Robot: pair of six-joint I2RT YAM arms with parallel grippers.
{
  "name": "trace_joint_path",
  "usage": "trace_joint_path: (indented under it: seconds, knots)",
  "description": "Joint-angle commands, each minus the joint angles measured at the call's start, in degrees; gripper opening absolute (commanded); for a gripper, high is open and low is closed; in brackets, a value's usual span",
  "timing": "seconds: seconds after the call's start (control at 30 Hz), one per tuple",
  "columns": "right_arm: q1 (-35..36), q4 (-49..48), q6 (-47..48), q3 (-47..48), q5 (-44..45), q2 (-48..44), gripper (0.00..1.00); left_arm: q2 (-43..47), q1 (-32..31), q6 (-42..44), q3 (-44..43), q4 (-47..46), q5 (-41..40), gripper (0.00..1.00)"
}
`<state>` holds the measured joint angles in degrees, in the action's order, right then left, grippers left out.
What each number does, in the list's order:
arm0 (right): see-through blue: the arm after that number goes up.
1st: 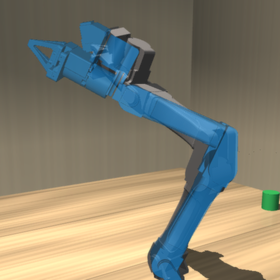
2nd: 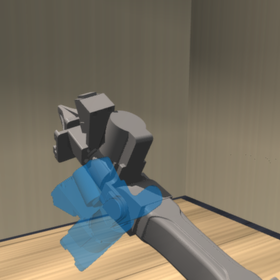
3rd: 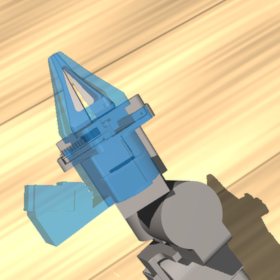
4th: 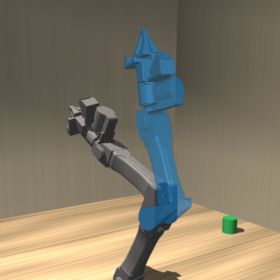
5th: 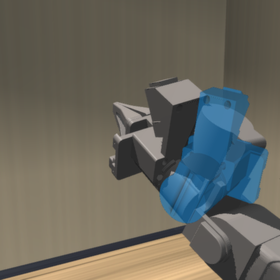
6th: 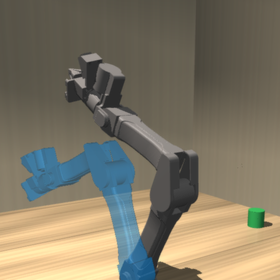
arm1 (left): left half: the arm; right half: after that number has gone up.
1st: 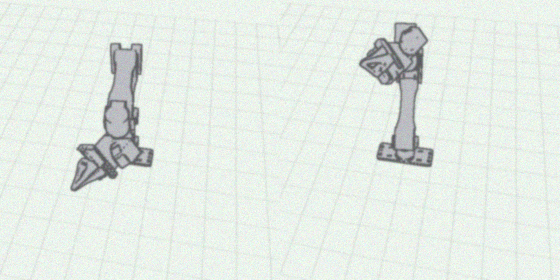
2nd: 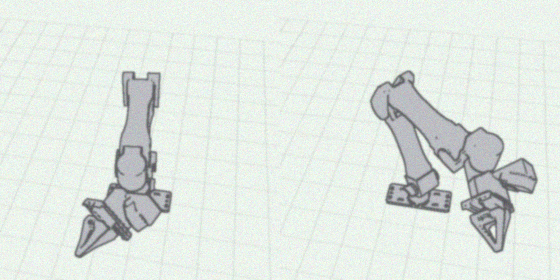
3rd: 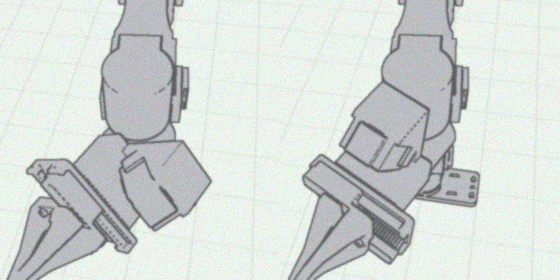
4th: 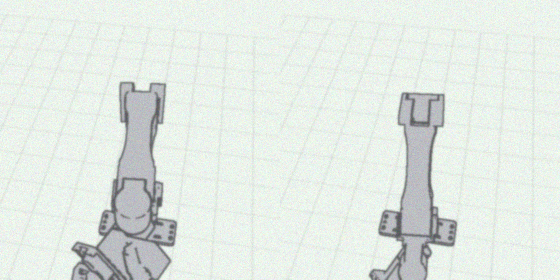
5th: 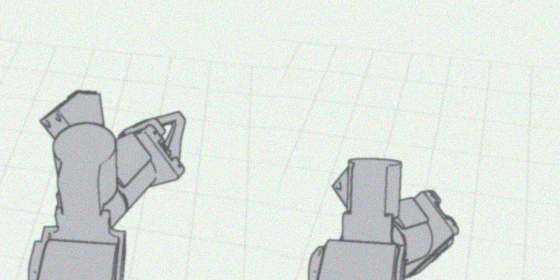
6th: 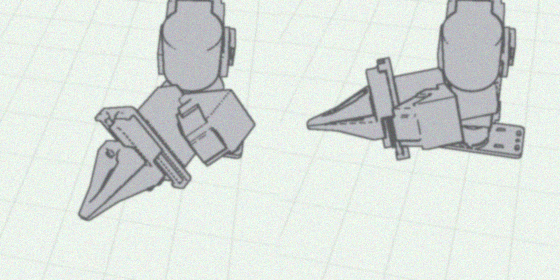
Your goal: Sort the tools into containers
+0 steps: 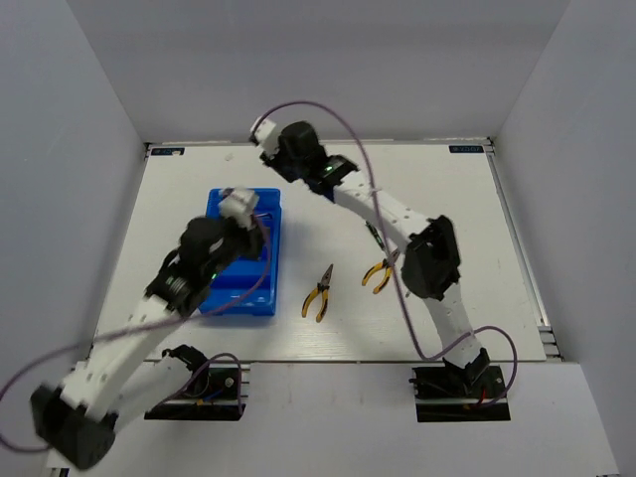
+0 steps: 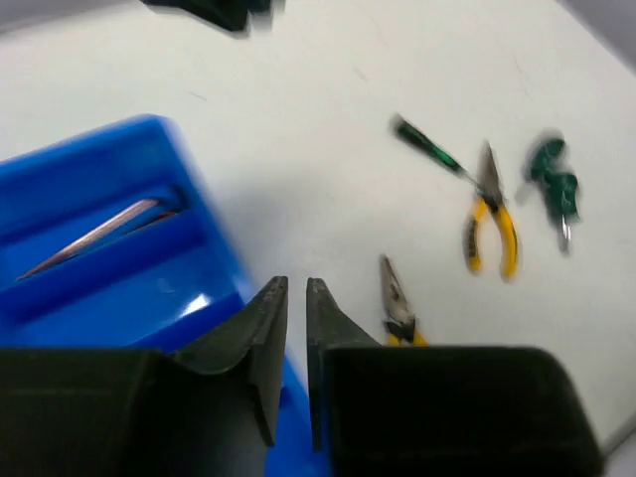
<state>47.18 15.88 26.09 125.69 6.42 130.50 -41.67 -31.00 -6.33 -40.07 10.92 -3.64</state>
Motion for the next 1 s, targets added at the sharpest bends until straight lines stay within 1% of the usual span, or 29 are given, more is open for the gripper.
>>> trace_joint_path:
  seconds: [0.0,0.03,0.07,0.1,0.13,0.17,0.2,0.23,0.27,0.3,0.33,0.37,0.4,0.43,0.47,0.5,0.53,0.57,0.63,0.67,0.7,0.73,0.8,0.83,0.87,0.9,0.93,0.97]
  knots:
    - [-6.7,13.2,-5.5,-7.0,6.9,-11.2,0.5,-20.7,-1.1,2.0,-8.1,4.3,24.0,0.28]
    - [-7.3,16.8,-4.3,-8.8,0.4,-12.8,0.58,-27.1,-1.6,2.6,-14.8,7.7,27.3,0.3]
    - [-10.0,18.6,-3.2,-11.6,-1.8,-17.2,0.67,-36.8,-1.6,2.6,-17.5,12.4,29.8,0.37]
    - [-10.8,26.5,-2.0,-12.1,-5.3,-18.2,0.77,-39.7,-3.2,2.6,-20.7,13.4,30.4,0.41]
    - [-11.5,29.5,-1.6,-11.1,-7.6,-18.9,0.75,-41.5,-4.0,2.6,-22.0,14.1,29.1,0.47]
    - [-13.4,32.5,-1.0,-10.6,-9.5,-20.4,0.67,-42.8,-4.7,2.6,-23.2,15.3,28.3,0.55]
    - [-15.7,34.6,-1.6,-10.1,-9.7,-20.8,0.48,-45.2,-5.2,2.6,-26.1,16.6,26.6,0.66]
    - [-18.4,40.5,-2.4,-10.4,-10.4,-21.9,0.0,-46.7,-5.8,2.6,-27.8,18.6,25.6,0.66]
    - [-19.9,42.0,-3.4,-11.2,-11.2,-22.6,0.0,-48.0,-6.6,2.6,-28.9,21.0,24.8,0.66]
    - [-23.9,44.0,-3.8,-12.1,-12.3,-25.3,0.0,-49.2,-6.6,2.6,-29.6,21.8,23.2,0.67]
    - [-25.5,44.8,-5.2,-18.3,-13.7,-26.3,0.0,-51.0,-7.3,2.6,-30.3,22.4,21.9,0.67]
    - [-26.4,45.3,-7.4,-20.8,-17.7,-27.5,0.07,-52.1,-8.0,2.1,-30.3,23.2,20.0,0.67]
    - [-29.7,45.2,-8.2,-26.1,-19.6,-31.8,0.32,-52.9,-8.0,2.1,-31.1,25.0,19.0,0.67]
    - [-30.3,44.4,-8.8,-29.2,-23.1,-33.5,0.51,-52.9,-8.9,2.1,-31.1,25.0,18.4,0.65]
    - [-31.1,39.1,-11.4,-39.7,-24.3,-35.6,0.48,-52.9,-9.8,2.1,-30.4,24.4,18.4,0.64]
    - [-32.1,36.6,-12.1,-43.2,-25.0,-42.4,0.24,-52.9,-9.8,1.5,-29.9,23.9,17.8,0.62]
    - [-32.6,34.0,-14.0,-46.9,-25.4,-44.8,0.0,-52.9,-10.6,1.5,-29.2,23.9,16.9,0.57]
    - [-33.0,26.5,-16.0,-56.5,-24.7,-48.8,0.0,-52.9,-11.7,0.9,-29.2,23.9,15.8,0.54]
    - [-33.9,22.6,-18.2,-61.1,-24.9,-52.7,0.0,-54.3,-12.7,0.3,-28.7,24.5,14.1,0.49]
    - [-34.5,20.5,-20.2,-65.8,-24.8,-53.8,0.12,-54.3,-13.7,-0.6,-28.7,25.0,12.4,0.48]
    - [-34.7,20.1,-21.1,-66.9,-26.6,-54.1,0.33,-55.1,-14.3,-0.6,-28.7,25.0,11.7,0.48]
    - [-36.2,19.2,-21.3,-68.6,-26.9,-55.3,0.45,-55.6,-15.0,-1.6,-28.7,25.6,10.9,0.48]
    - [-37.1,17.3,-22.0,-70.4,-27.4,-56.1,0.45,-56.3,-17.1,-2.9,-28.7,27.7,7.9,0.48]
    - [-37.8,17.4,-22.1,-70.6,-27.5,-56.7,0.42,-56.8,-17.9,-2.9,-29.4,28.4,6.6,0.48]
    - [-38.6,17.4,-22.1,-70.8,-27.6,-57.1,0.36,-57.6,-18.5,-3.8,-30.1,29.2,4.7,0.48]
    - [-39.2,16.7,-22.9,-71.5,-27.8,-57.5,0.27,-58.2,-19.7,-4.3,-30.1,29.9,3.6,0.5]
    - [-40.1,16.3,-23.1,-71.7,-28.9,-57.8,0.22,-58.2,-20.2,-5.4,-30.1,31.1,0.8,0.51]
    - [-40.9,16.2,-23.3,-72.0,-29.2,-58.2,0.19,-59.0,-20.2,-5.4,-30.1,31.6,-0.2,0.51]
